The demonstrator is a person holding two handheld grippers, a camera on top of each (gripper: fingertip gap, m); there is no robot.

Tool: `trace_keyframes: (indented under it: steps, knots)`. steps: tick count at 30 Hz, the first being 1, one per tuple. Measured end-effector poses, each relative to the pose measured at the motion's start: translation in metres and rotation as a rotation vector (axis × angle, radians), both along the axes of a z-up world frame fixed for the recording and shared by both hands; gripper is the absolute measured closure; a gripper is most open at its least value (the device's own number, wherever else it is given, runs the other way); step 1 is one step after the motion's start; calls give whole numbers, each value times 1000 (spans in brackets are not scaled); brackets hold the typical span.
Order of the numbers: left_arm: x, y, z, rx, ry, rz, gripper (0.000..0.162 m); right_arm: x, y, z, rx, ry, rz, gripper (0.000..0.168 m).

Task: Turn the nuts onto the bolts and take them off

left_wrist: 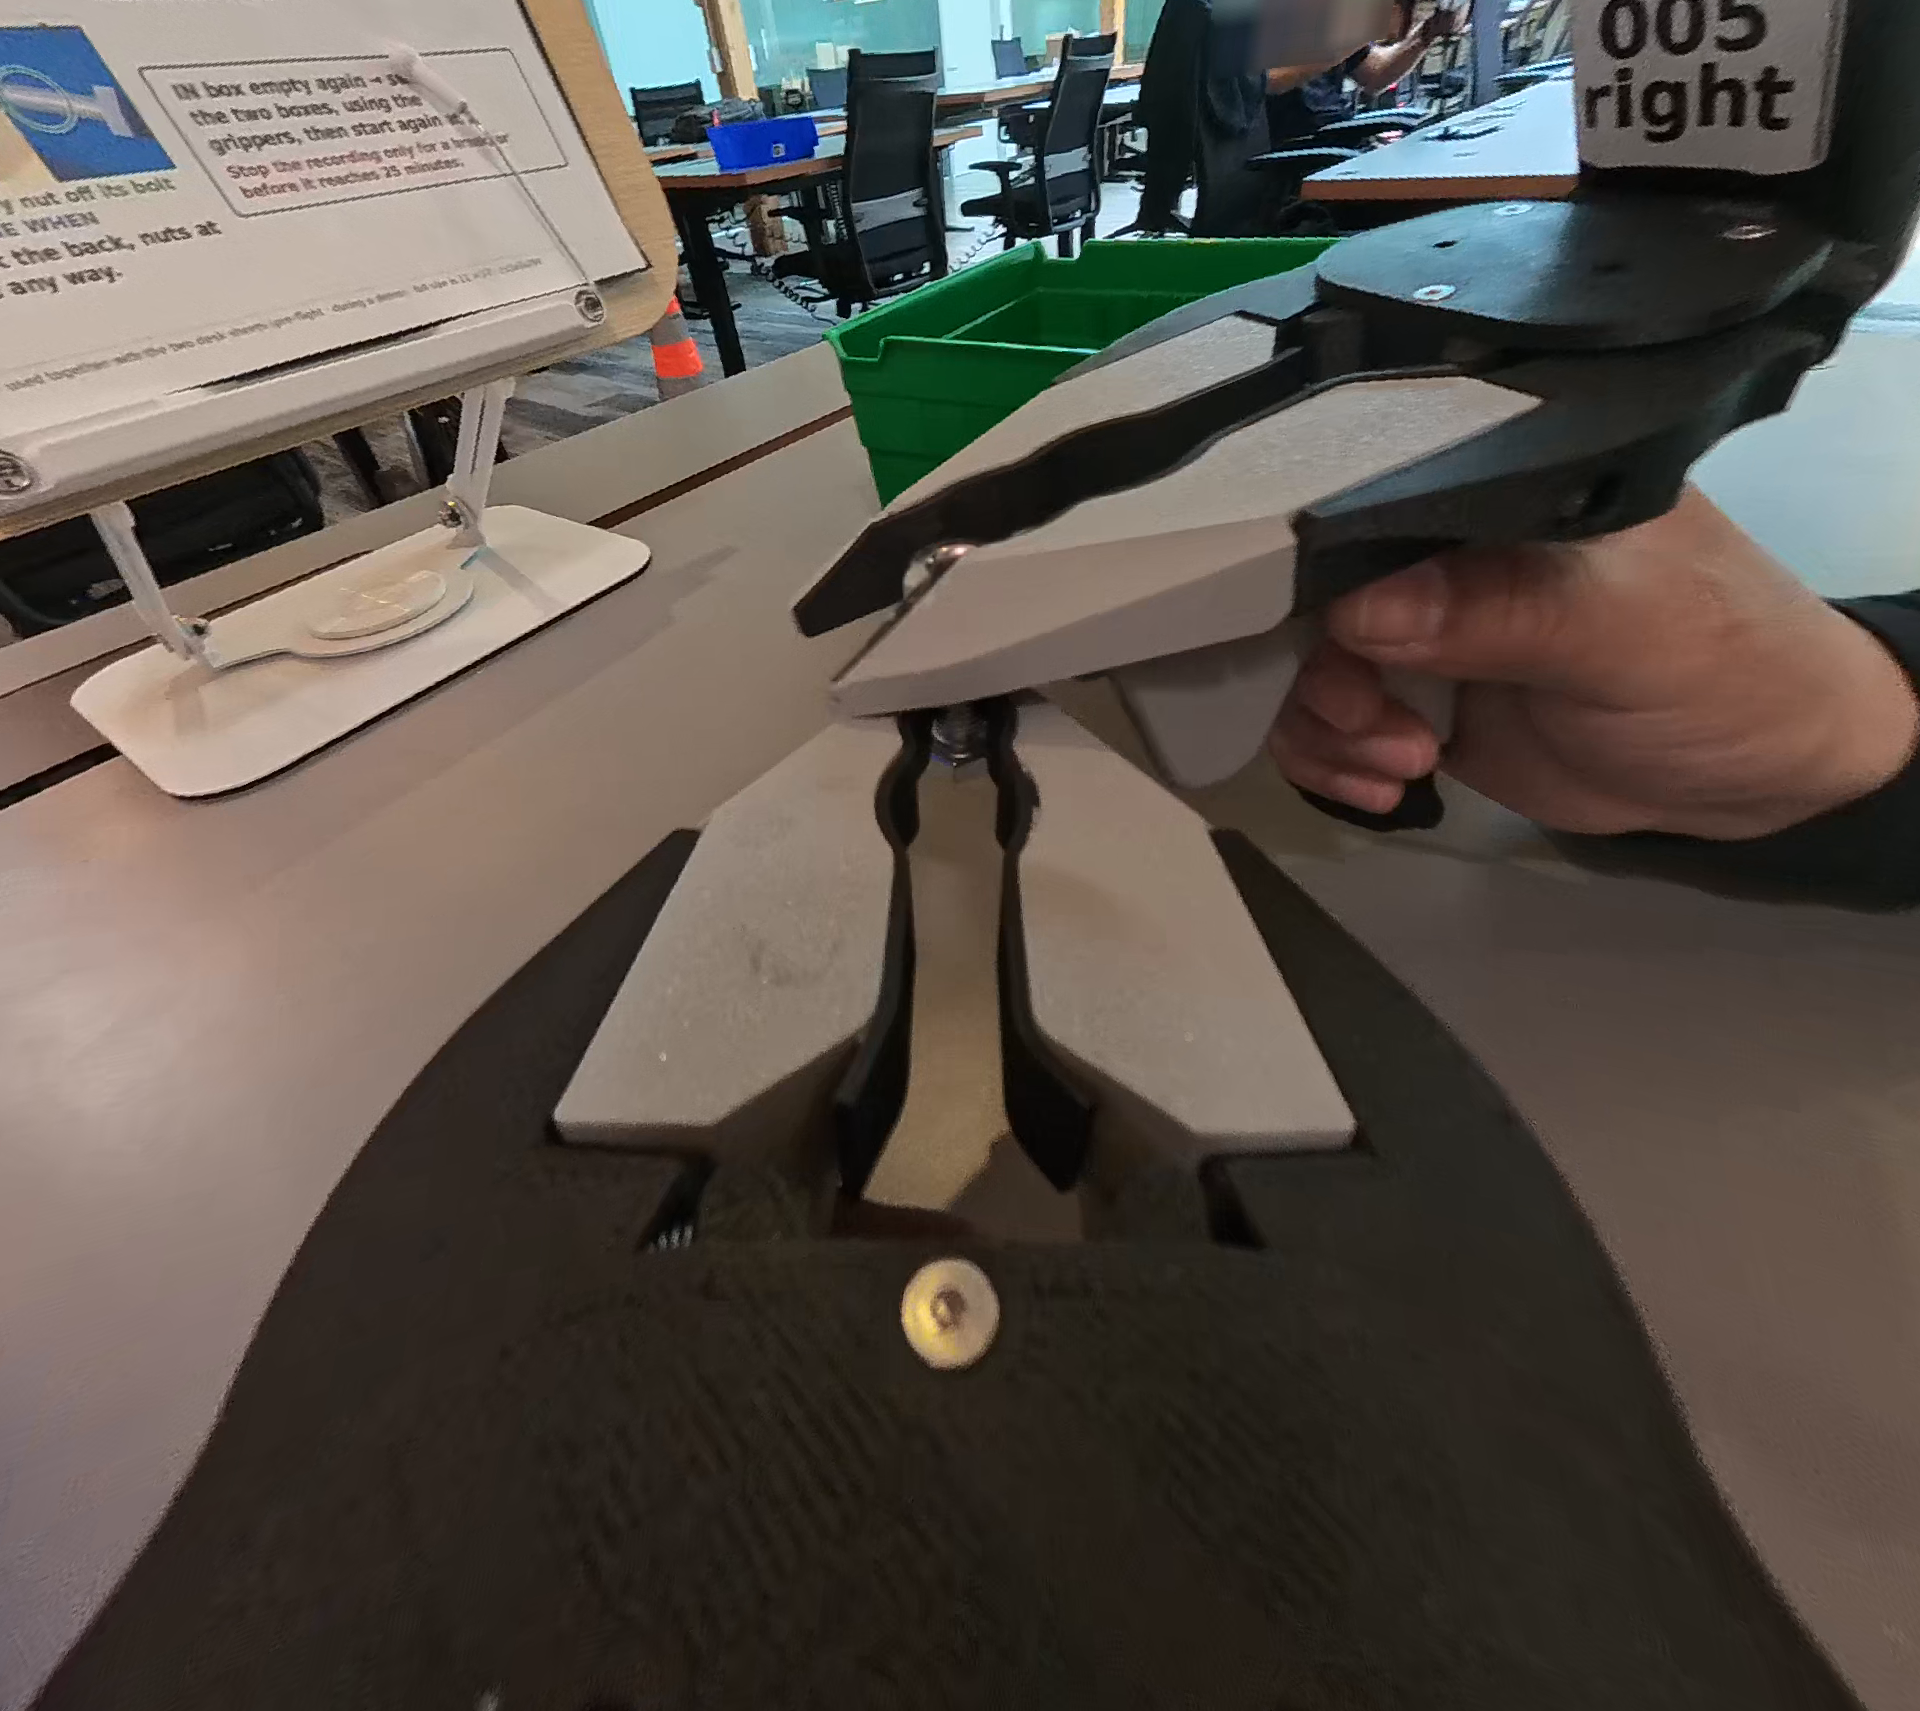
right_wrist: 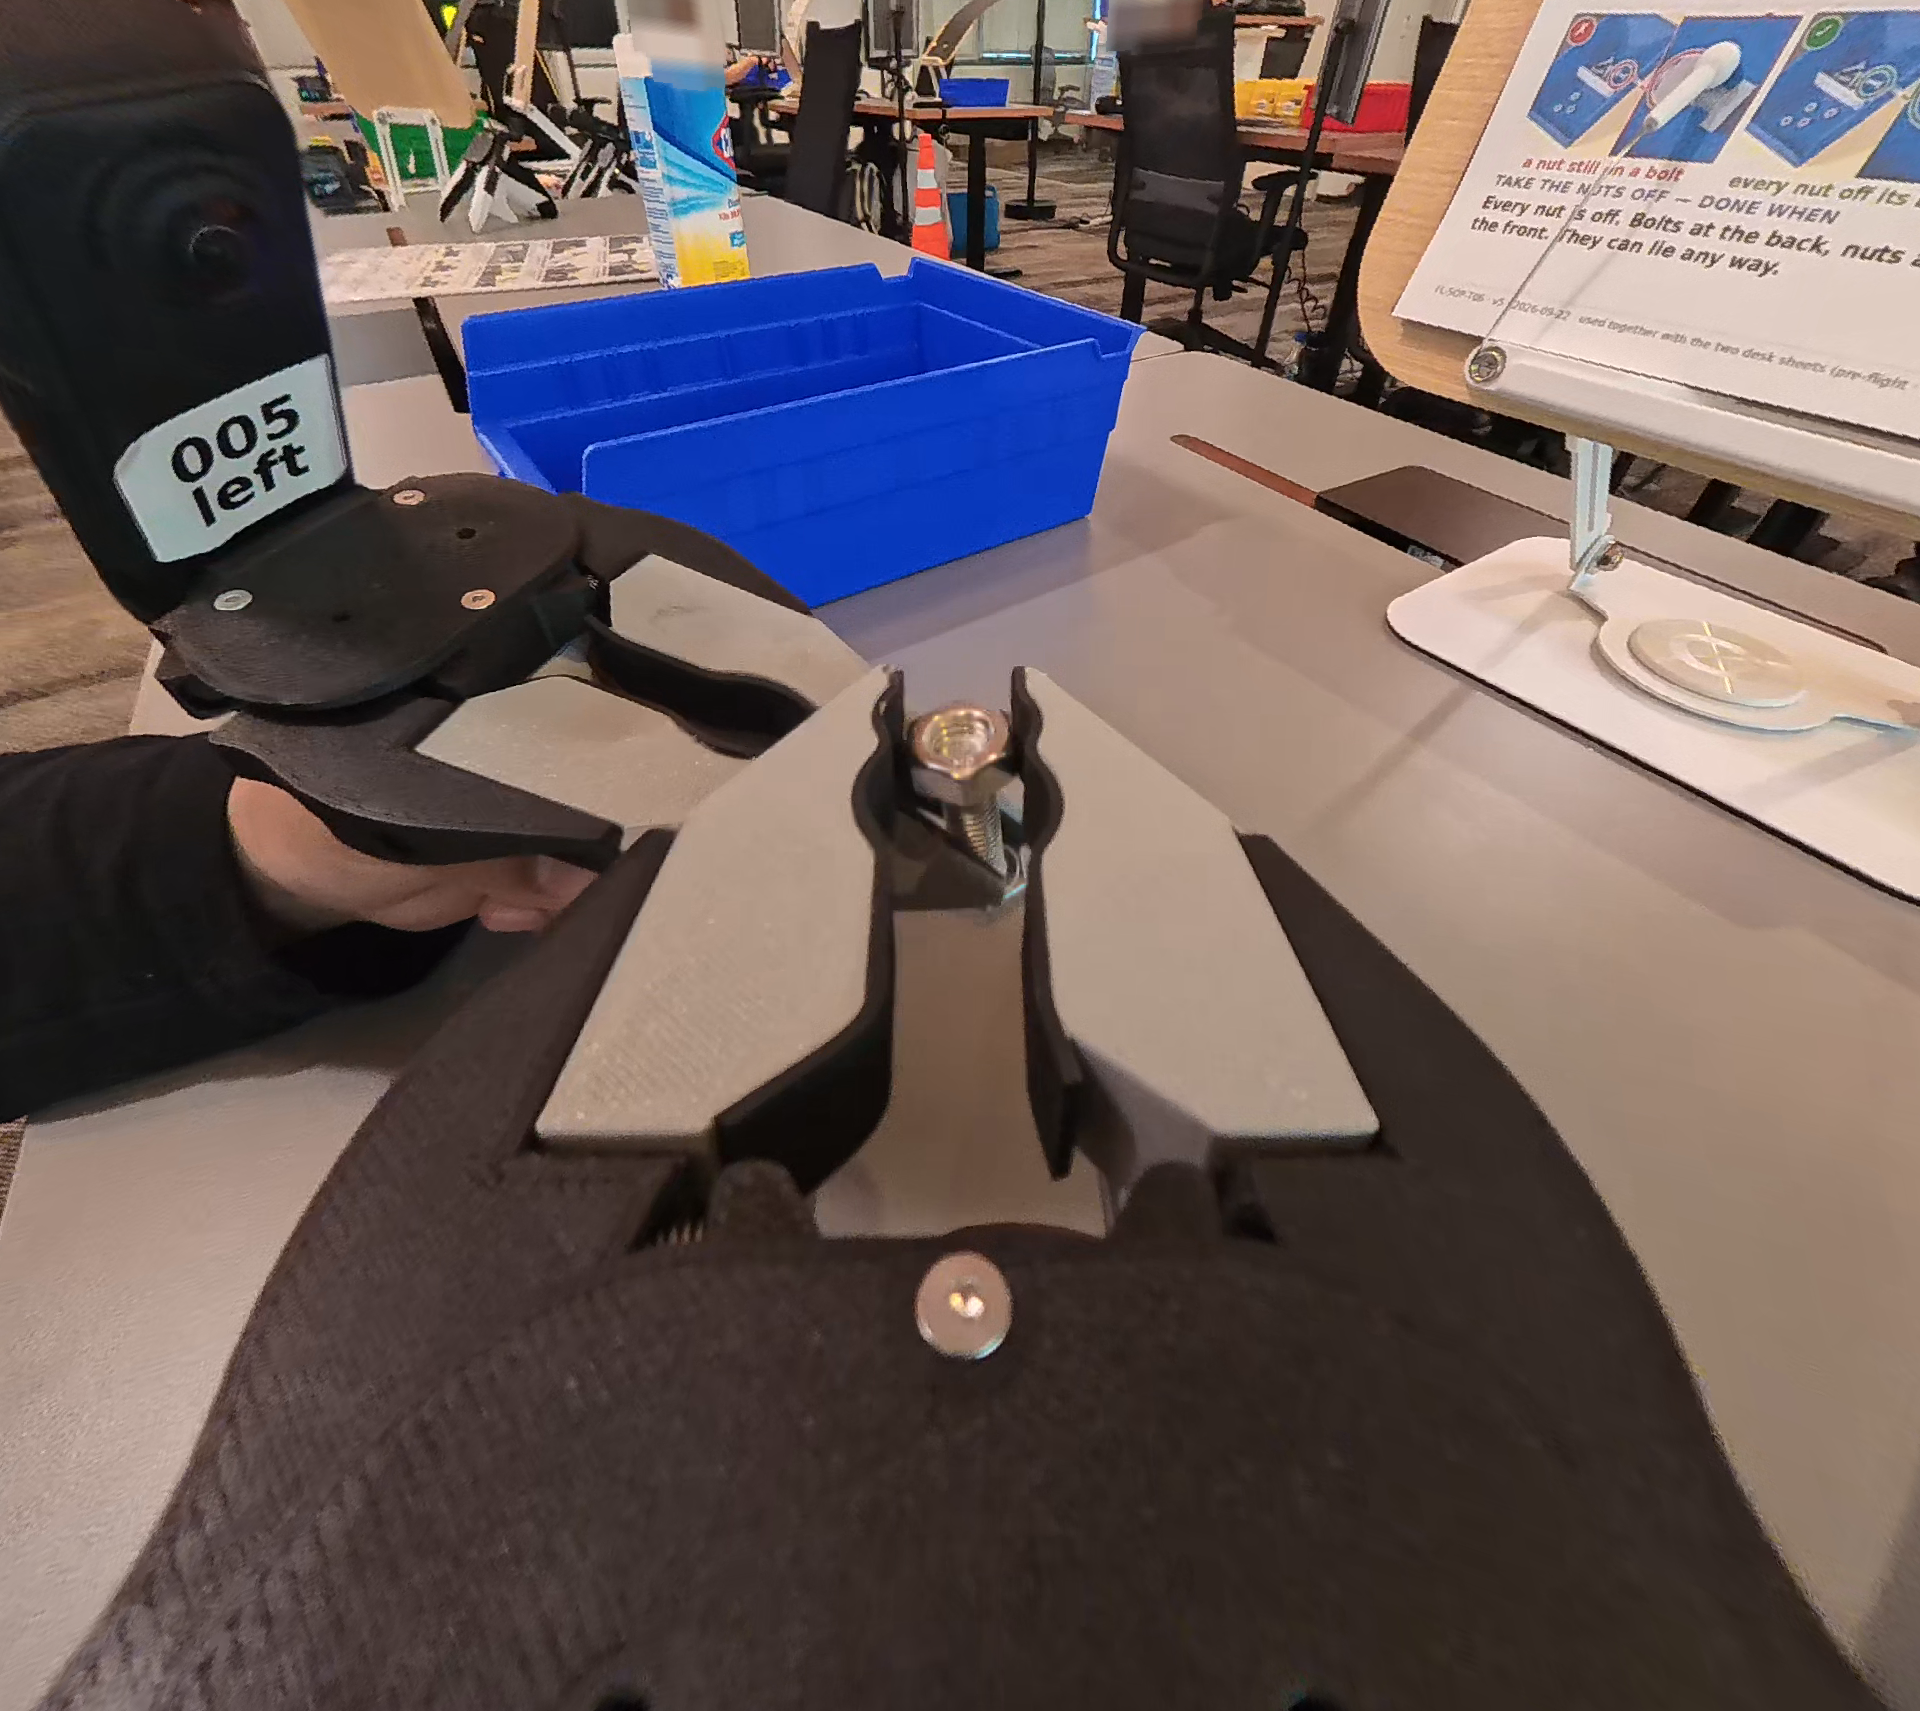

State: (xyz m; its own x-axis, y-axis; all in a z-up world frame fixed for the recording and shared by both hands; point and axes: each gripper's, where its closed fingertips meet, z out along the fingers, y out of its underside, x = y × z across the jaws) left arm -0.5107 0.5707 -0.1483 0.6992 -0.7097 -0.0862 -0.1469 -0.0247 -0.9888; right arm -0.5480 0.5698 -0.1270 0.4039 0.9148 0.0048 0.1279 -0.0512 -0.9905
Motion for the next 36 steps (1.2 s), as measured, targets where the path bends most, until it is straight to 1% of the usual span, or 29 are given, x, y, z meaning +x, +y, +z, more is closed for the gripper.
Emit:
trace_keyframes:
  steps: [2,4,6,9,11,14,20,23,26,36]
  knots:
    - [-5,4,0,-15,-15,21,155,1,2,-1,-24,5,-2,138]
    - [-10,7,0,-34,-42,42,155,3,4,-1,-29,16,-7,136]
    - [-16,11,0,-45,-50,71,155,4,4,1,-23,21,-13,138]
    - [-24,17,-4,-71,-52,115,155,5,3,2,1,13,-19,145]
    - [-26,20,-7,-91,-54,128,155,4,2,2,16,3,-20,145]
    - [-23,17,-4,-80,-66,109,155,2,2,0,18,-12,-23,143]
    - [-15,12,-3,-48,-22,89,155,1,2,-3,11,-16,-23,144]
    - [-8,7,-2,-33,-15,48,155,0,2,-2,11,-12,-21,146]
    - [4,-3,2,1,-11,-20,155,-1,0,1,21,1,-10,153]
    - [5,-4,0,-4,-5,-22,155,-1,0,-1,9,-10,-10,154]
